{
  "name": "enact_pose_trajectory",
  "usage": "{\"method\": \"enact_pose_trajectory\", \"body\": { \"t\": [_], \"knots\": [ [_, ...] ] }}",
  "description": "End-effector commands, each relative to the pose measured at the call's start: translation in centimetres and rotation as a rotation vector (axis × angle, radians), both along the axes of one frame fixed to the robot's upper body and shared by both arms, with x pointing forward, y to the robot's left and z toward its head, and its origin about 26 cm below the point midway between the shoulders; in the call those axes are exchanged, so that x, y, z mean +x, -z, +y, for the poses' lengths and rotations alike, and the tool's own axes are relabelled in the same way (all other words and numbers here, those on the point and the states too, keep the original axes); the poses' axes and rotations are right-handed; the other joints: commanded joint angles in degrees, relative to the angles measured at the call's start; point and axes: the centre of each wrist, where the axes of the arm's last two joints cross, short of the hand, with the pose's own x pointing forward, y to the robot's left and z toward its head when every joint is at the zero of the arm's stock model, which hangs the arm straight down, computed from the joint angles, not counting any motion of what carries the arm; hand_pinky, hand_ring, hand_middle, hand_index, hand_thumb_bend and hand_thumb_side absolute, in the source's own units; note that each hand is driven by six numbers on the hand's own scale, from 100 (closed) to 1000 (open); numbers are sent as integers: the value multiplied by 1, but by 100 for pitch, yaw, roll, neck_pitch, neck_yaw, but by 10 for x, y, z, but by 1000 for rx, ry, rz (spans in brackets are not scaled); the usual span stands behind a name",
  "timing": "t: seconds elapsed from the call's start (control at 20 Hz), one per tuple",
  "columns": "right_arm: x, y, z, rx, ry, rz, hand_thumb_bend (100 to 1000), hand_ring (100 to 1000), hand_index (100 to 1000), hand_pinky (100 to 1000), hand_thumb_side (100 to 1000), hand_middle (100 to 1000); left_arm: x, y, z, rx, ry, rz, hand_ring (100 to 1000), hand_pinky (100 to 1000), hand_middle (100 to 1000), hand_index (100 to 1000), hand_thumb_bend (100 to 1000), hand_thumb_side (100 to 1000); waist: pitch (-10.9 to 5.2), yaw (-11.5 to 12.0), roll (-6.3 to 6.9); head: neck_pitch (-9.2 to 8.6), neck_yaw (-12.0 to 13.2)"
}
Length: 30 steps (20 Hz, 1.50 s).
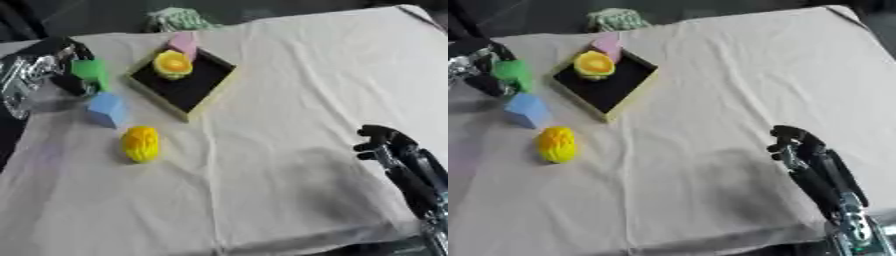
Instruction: Pick up objects on the table and place them in the box.
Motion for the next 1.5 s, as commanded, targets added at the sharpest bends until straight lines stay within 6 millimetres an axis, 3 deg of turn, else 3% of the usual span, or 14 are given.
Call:
{"method": "enact_pose_trajectory", "body": {
  "t": [0.05, 0.2, 0.35, 0.65, 0.85, 1.15, 1.5],
  "knots": [
    [0, -6, -6, -20, 7, -22, 100, 693, 809, 688, 622, 763, -6, -51, 0, 47, 40, -143, 465, 566, 454, 639, 192, 164, -144, 28, 21, 25, -40],
    [-1, -4, -6, -25, 8, -20, 100, 693, 809, 688, 617, 763, -9, -73, -19, 50, 113, -224, 464, 566, 448, 635, 207, 167, -202, 54, 54, 29, -63],
    [-1, -4, -6, -26, 4, -19, 100, 693, 809, 688, 615, 763, -8, -82, -47, 36, 192, -246, 468, 570, 451, 637, 207, 166, -233, 30, 66, 29, -49],
    [-1, -4, -1, -19, -18, -19, 100, 694, 809, 689, 623, 764, 4, -71, -110, 26, 368, -224, 489, 594, 467, 647, 205, 162, -228, -125, 52, 29, 45],
    [2, -7, 2, -12, -36, -28, 100, 694, 809, 689, 632, 764, 8, -61, -139, 43, 449, -227, 501, 606, 475, 651, 195, 153, -145, -243, 47, -12, 85],
    [6, -14, 7, -5, -54, -46, 100, 694, 809, 689, 652, 764, 15, -46, -149, 67, 471, -196, 543, 646, 508, 681, 176, 150, 30, -429, 59, -114, 122],
    [10, -22, 12, 3, -78, -69, 100, 694, 809, 689, 669, 764, 19, -42, -139, 96, 436, -217, 573, 665, 531, 699, 156, 141, 244, -653, 72, -242, 117]
  ]
}}
